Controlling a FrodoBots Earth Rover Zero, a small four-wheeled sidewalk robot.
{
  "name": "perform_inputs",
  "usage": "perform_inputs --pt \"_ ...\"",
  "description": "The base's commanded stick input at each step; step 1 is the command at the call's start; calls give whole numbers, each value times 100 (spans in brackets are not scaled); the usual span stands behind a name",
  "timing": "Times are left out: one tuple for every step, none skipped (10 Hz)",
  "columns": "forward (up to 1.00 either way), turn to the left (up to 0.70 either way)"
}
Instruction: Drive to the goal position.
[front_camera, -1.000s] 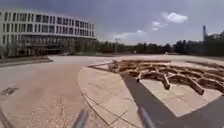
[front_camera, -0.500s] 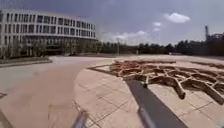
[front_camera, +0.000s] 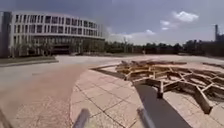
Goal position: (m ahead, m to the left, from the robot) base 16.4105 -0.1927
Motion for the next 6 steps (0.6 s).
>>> perform_inputs --pt "70 0" --pt "70 0" --pt "70 0" --pt "70 0" --pt "70 0" --pt "70 0"
